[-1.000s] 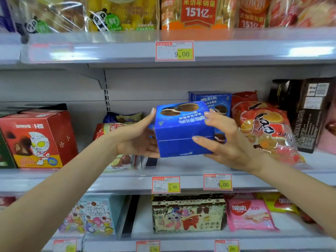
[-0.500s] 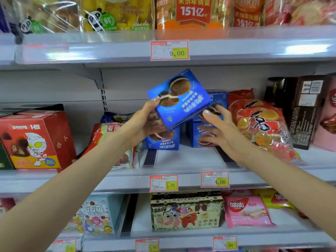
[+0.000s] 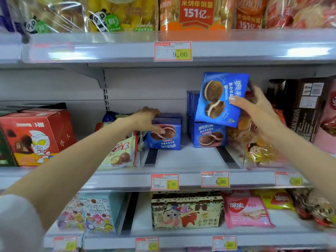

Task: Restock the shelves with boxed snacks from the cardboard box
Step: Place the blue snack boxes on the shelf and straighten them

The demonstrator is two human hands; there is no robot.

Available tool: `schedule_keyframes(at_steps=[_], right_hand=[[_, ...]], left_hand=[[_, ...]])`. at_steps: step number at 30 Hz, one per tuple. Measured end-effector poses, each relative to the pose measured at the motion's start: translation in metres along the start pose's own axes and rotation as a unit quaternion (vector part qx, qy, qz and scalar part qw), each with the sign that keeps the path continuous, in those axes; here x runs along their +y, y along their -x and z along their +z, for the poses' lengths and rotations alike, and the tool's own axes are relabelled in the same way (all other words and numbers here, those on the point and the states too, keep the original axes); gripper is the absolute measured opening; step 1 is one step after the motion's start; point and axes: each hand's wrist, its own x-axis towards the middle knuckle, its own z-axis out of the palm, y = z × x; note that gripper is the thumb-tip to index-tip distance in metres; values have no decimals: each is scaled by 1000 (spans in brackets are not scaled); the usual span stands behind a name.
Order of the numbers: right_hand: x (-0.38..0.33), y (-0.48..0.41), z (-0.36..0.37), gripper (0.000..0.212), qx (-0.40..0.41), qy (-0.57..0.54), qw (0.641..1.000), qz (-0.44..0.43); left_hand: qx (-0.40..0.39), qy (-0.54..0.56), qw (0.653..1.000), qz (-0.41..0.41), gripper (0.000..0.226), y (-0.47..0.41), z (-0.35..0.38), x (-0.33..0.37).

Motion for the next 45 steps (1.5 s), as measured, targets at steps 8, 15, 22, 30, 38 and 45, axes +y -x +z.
schedule_keyframes(at_steps=[8,15,22,30,38,45], right_hand=[[1,16,-23,75,-17,111,993,-22],[-2,21,-39,69,-19,131,991,-13],[2,23,-61,69,12,157,987,-18],[7,19,-63,67,3,140,990,-6],[5,20,-54,66,-15,136,991,-11],[2,19,-59,76,-34,166,985,-12]], left_hand=[[-44,14,999,-15,71,-22,12,9],[-71,-11,997,-10,84,-29,2,15],[-26,319,947,-6,53,3,-16,18],[-167,445,877,-72,75,30,28,34],[-83,235,968,-15,124,25,-10,45],[-133,82,986,51,90,-2,-23,91]])
